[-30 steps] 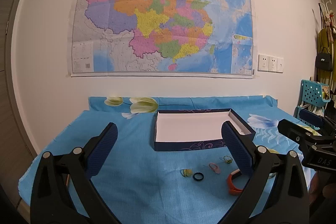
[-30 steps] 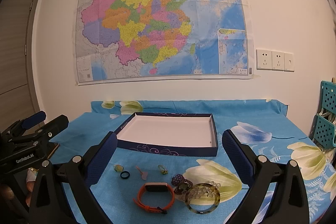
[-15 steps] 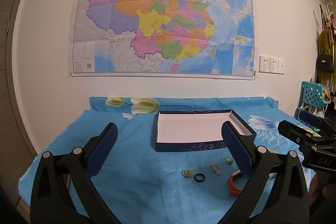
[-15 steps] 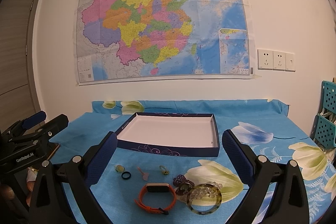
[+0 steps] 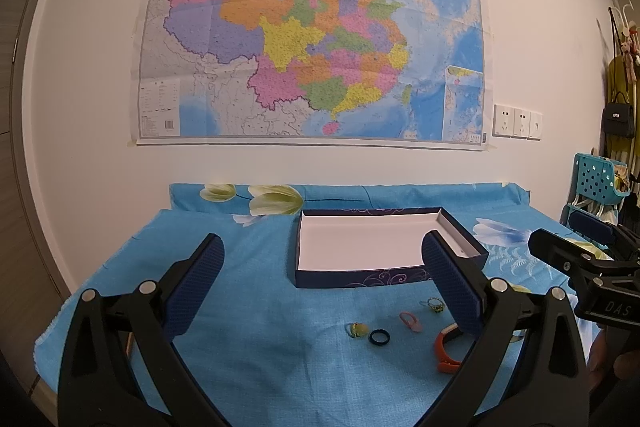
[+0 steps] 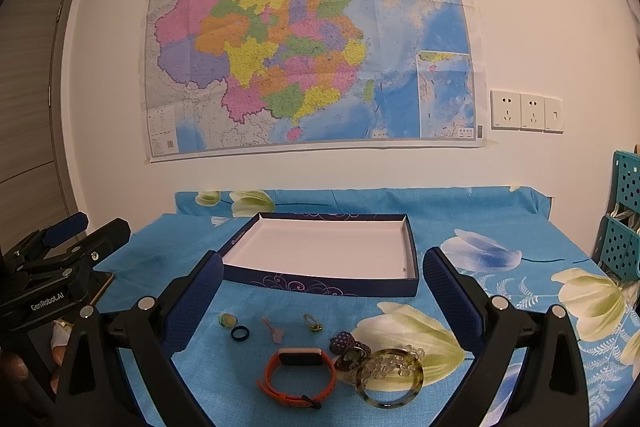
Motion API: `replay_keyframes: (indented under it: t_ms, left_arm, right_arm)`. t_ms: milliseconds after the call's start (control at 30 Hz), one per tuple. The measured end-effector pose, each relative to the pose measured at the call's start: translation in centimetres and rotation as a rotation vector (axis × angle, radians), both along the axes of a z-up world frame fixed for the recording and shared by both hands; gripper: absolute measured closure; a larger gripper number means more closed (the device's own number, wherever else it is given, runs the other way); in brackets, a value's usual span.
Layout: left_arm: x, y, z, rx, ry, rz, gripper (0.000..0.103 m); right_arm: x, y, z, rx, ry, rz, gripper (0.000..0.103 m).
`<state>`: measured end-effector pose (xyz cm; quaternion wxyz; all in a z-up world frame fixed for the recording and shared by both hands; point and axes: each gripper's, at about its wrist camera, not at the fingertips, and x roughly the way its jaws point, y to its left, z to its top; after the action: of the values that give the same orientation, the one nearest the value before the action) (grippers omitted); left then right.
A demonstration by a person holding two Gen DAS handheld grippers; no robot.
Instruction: Organize jewelry
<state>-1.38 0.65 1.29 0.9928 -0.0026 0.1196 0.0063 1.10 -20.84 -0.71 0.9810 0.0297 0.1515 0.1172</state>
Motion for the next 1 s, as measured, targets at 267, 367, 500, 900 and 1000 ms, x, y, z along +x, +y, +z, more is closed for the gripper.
replay_keyframes:
  t_ms: [267, 367, 500, 900, 1000]
  left_arm:
    - [-0.01, 0.01, 0.01, -0.001, -0.001, 0.0, 0.006]
    - [-0.01, 0.01, 0.0, -0.001, -0.001, 0.0, 0.006]
    - [0.03, 0.03, 0.02, -0.001, 0.0, -0.001, 0.006]
    - [0.09, -0.07, -0.24, 0.0, 0.004, -0.003, 0.006]
    - [0.2, -0.21, -0.38, 0.001, 0.006, -0.004, 0.006]
  right_arm:
    - [-0.01, -0.04, 0.0, 0.001, 0.001, 0.0, 0.006]
    - [-0.02, 0.02, 0.0, 0.0, 0.0, 0.0, 0.006]
    - [0.0, -0.08, 0.02, 0.001, 0.001, 0.0, 0.006]
    - [0.08, -0.24, -0.16, 0.005, 0.009, -0.001, 0.006]
    - [0.07, -0.21, -0.37, 0.01, 0.012, -0.001, 0.006]
